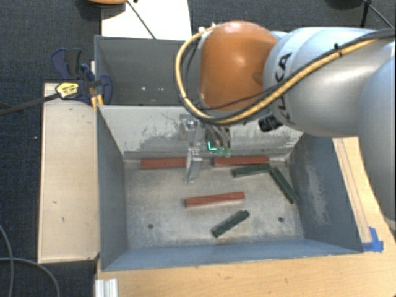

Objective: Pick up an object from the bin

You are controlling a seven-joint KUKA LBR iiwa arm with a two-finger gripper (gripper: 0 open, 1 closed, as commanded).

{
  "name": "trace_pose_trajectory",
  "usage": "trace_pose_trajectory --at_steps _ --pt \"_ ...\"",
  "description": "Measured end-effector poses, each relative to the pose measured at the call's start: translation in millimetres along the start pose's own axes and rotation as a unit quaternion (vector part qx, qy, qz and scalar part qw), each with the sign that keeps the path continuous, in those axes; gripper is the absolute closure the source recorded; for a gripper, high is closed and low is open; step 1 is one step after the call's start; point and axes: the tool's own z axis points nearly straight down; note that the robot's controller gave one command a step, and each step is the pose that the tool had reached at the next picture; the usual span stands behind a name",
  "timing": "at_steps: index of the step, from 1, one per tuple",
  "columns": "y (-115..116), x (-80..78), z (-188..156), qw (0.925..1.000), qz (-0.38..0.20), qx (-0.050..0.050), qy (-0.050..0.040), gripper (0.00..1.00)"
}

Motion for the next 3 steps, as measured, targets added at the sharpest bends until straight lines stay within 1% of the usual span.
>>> trace_pose_trajectory --at_steps 1,2,3 --pt "-0.8 -1.8 -4.4 1.0000 0.002 -0.001 -0.0039 0.00" --pt "-47.6 2.1 45.3 0.9999 0.011 -0.002 -0.0065 0.00" --pt "-61.4 18.0 121.4 0.9996 -0.029 0.000 -0.0051 0.00"
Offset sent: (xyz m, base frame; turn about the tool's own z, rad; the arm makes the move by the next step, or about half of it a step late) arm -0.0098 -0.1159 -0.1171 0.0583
